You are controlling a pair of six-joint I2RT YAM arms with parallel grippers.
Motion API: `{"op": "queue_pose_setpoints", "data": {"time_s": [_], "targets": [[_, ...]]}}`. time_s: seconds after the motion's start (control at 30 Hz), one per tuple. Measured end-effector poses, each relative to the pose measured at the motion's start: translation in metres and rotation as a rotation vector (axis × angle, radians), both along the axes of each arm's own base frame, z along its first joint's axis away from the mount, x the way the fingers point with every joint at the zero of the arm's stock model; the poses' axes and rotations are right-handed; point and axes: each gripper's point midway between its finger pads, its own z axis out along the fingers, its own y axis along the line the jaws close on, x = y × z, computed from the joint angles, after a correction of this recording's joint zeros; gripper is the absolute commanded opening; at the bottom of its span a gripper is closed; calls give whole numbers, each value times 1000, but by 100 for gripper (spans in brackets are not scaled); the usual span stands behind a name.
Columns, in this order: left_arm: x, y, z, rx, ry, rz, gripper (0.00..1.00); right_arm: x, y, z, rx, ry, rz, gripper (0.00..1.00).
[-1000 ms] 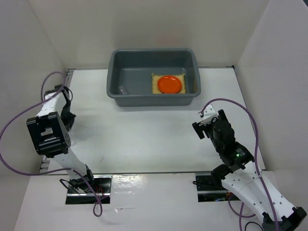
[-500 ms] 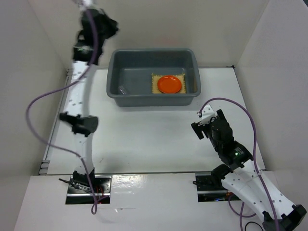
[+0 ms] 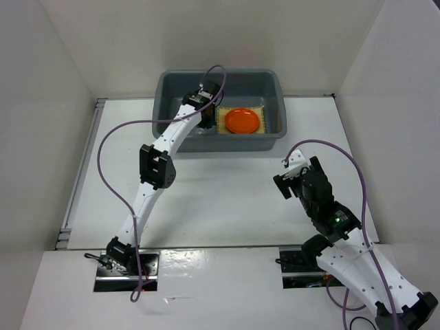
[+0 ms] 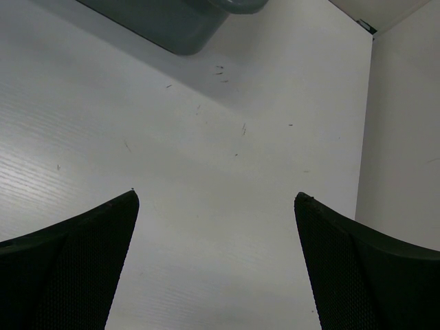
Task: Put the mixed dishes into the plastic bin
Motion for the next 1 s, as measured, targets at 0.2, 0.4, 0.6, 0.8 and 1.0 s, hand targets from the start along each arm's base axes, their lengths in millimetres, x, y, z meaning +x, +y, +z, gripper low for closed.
{"op": "queue_pose_setpoints", "data": {"time_s": [0.2, 0.4, 0.6, 0.8, 1.0], "targets": [[-4, 5, -7, 7, 32, -1, 0, 0, -1, 0, -1, -1, -3, 98], [-7, 1, -21, -4, 67, -15, 7, 0, -1, 0, -1, -1, -3, 98], [-8, -1, -24, -11, 76, -27, 48, 0, -1, 0, -1, -1, -3, 98], [-7, -2, -20, -16, 66, -26, 100, 0, -1, 0, -1, -1, -3, 98], [2, -2, 36, -50, -51, -14, 100, 0, 0, 0, -2, 2, -3, 98]]}}
